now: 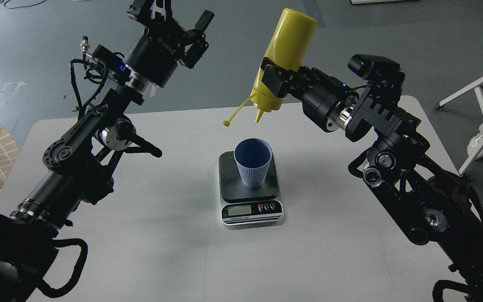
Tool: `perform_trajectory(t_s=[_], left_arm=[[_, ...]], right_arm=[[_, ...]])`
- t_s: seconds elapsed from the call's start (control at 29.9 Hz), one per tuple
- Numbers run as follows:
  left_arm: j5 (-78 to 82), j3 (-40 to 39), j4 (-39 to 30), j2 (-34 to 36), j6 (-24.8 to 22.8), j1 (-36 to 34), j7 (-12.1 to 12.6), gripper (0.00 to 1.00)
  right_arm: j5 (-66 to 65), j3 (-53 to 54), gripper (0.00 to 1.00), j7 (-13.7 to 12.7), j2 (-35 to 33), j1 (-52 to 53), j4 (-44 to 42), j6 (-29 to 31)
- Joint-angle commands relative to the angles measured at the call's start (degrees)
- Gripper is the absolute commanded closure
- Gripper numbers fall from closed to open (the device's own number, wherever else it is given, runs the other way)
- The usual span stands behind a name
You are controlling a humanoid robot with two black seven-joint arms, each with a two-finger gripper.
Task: Pour seasoning into cup on scale with both arms
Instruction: 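Squeeze sauce from the tilted yellow bottle into the blue cup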
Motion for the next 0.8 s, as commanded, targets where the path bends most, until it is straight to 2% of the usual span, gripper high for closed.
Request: perform_trajectory(t_s=[0.0, 0.3, 0.43, 0.77], left_arm=[[0.0, 0.0, 0.0, 0.0, 0.0, 0.0, 0.0, 0.02], [0.0, 0.0, 0.0, -0.1, 0.1, 0.0, 0.0, 0.02], [0.0, 0.0, -0.1, 0.0, 0.1, 0.0, 0.0, 0.02], [-0.1, 0.0, -0.2, 0.9, -0.1, 0.0, 0.0, 0.02]], right_arm=[[-3.0, -1.3, 1.00, 1.0, -0.3, 0.1, 0.0, -1.1], [-4.7, -1.6, 1.00, 1.4, -0.5, -1.7, 0.1, -1.2], [-4.7, -2.6, 1.00, 2.7, -0.8, -3.7, 0.2, -1.3], [-4.7, -2.9, 1.00, 3.7, -1.5, -5.9, -0.2, -2.5]])
